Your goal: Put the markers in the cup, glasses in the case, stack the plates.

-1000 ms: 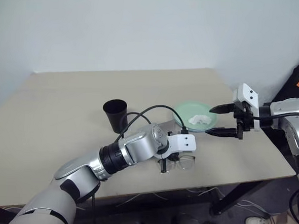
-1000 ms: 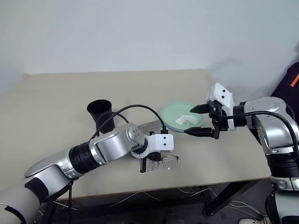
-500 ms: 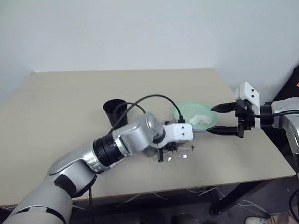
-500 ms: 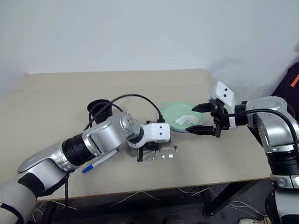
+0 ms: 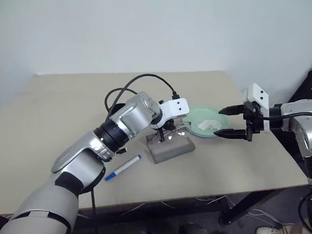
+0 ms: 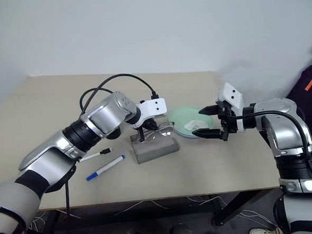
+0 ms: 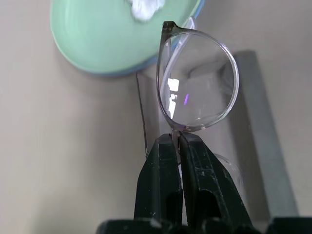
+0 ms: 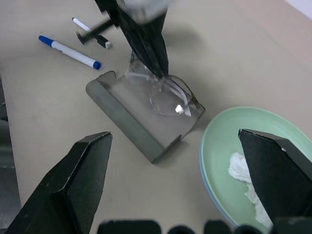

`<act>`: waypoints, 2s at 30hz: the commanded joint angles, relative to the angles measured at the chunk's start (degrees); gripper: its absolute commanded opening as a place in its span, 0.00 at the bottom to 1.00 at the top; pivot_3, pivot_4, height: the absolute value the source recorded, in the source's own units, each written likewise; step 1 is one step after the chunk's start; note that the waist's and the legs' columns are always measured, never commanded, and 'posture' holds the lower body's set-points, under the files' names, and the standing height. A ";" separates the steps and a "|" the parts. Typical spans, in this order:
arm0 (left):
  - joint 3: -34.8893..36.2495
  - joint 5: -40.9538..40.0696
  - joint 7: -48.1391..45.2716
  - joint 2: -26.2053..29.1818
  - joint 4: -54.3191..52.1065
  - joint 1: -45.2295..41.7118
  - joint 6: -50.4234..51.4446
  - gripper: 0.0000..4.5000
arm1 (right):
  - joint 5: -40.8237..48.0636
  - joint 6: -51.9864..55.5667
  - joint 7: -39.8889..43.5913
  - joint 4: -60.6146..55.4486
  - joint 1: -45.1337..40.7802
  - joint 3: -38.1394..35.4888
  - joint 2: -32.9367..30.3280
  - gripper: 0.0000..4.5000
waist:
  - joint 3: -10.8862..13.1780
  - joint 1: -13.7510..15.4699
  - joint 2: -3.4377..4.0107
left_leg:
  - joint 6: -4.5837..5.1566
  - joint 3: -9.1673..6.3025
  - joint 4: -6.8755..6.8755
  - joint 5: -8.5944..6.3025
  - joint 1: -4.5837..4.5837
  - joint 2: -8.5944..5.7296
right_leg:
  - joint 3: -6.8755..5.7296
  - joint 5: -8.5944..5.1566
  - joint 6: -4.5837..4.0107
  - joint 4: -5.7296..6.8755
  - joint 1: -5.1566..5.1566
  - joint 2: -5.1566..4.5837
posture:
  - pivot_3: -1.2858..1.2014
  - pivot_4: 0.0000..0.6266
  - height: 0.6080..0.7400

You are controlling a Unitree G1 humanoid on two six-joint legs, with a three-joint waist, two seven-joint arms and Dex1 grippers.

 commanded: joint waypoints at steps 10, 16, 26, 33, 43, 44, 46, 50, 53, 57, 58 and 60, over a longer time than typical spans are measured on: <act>1.39 3.67 1.78 -3.89 3.14 4.24 -0.23 0.01 | 0.74 -0.14 0.01 -1.45 -1.83 -1.15 -0.01 1.00 | -0.01 1.19 0.01 | 0.00 0.01 0.05 0.00 -0.04 -0.01 | 0.01 0.00 0.00 0.07 -0.06 0.01 | 0.52 0.00 0.94; 1.20 4.15 1.83 -4.97 2.48 6.15 0.78 0.01 | 0.90 0.14 -0.15 -1.97 -1.70 -1.14 0.15 1.00 | -0.01 1.18 0.01 | 0.00 0.01 0.07 0.00 -0.04 -0.01 | 0.02 0.00 0.00 0.07 -0.05 0.01 | 0.52 0.00 0.94; 2.65 4.66 2.21 -7.36 2.70 5.85 2.39 0.01 | 0.84 0.18 -0.24 -2.28 -1.42 -1.06 0.21 1.00 | -0.03 1.19 0.03 | 0.00 0.00 0.10 0.00 -0.02 -0.02 | 0.02 0.00 0.00 0.08 -0.01 0.01 | 0.52 0.00 0.94; 3.81 5.02 2.86 -8.80 4.59 5.17 2.09 0.01 | 0.72 0.11 -0.37 -2.48 -1.22 -1.05 0.27 1.00 | -0.03 1.17 0.03 | 0.00 0.00 0.12 0.00 0.00 -0.02 | 0.02 0.00 0.00 0.10 0.00 0.01 | 0.52 0.00 0.94; -0.54 6.67 -2.12 -5.61 -0.10 5.64 3.10 0.10 | 0.45 -0.34 -0.45 -2.19 -1.18 -0.95 0.30 1.00 | -0.03 1.16 0.04 | 0.00 0.00 0.10 0.00 -0.02 -0.02 | 0.02 0.00 0.00 0.09 -0.01 0.01 | 0.52 0.00 0.94; -0.62 6.75 -2.57 -5.17 -0.62 5.54 2.92 0.15 | 0.39 -0.42 -0.43 -2.06 -1.23 -0.90 0.33 1.00 | -0.03 1.15 0.04 | 0.00 0.00 0.09 0.00 -0.01 -0.02 | 0.02 0.00 0.00 0.09 -0.01 0.01 | 0.52 0.00 0.94; -0.18 6.71 -3.28 -4.37 -1.83 5.35 2.52 0.30 | 0.32 -0.54 -0.35 -1.85 -1.34 -0.81 0.40 1.00 | -0.03 1.12 0.04 | 0.00 0.00 0.09 0.00 -0.01 -0.02 | 0.02 0.00 0.00 0.10 -0.01 0.01 | 0.52 0.00 0.94; 2.15 6.16 -3.88 -3.10 -4.64 4.54 2.75 0.62 | 0.23 -0.74 -0.15 -1.55 -1.52 -0.66 0.45 1.00 | -0.03 1.14 0.04 | 0.00 0.00 0.10 0.00 -0.02 -0.02 | 0.02 0.00 0.00 0.09 -0.02 0.01 | 0.52 0.00 0.94; 4.63 5.47 -3.92 -2.39 -7.09 3.39 3.83 0.85 | 0.12 -0.85 0.02 -1.30 -1.73 -0.52 0.47 1.00 | -0.03 1.14 0.04 | 0.00 0.00 0.10 0.00 -0.03 -0.02 | 0.02 0.00 0.00 0.09 -0.02 0.01 | 0.52 0.00 0.94; 8.49 4.48 -2.76 -2.01 -10.05 1.67 6.24 0.99 | 0.01 -1.01 0.11 -0.90 -2.11 -0.26 0.61 1.00 | -0.03 1.18 0.04 | 0.00 -0.01 0.11 0.00 -0.05 -0.02 | 0.02 0.00 0.00 0.09 -0.03 0.01 | 0.52 0.00 0.94; 9.36 3.86 -3.12 -1.77 -10.97 1.20 6.97 0.99 | 0.01 -1.06 0.14 -0.78 -2.21 -0.20 0.61 1.00 | -0.03 1.16 0.03 | 0.00 0.00 0.11 0.00 -0.05 -0.02 | 0.02 0.00 0.00 0.09 -0.03 0.01 | 0.52 0.00 0.94; 11.06 3.37 -2.52 -1.25 -11.18 0.38 7.38 0.99 | -0.04 -1.23 0.18 -0.48 -2.39 -0.07 0.64 1.00 | -0.03 1.15 0.04 | 0.00 0.00 0.11 0.00 -0.04 -0.02 | 0.02 0.00 0.00 0.08 -0.02 0.01 | 0.52 0.00 0.94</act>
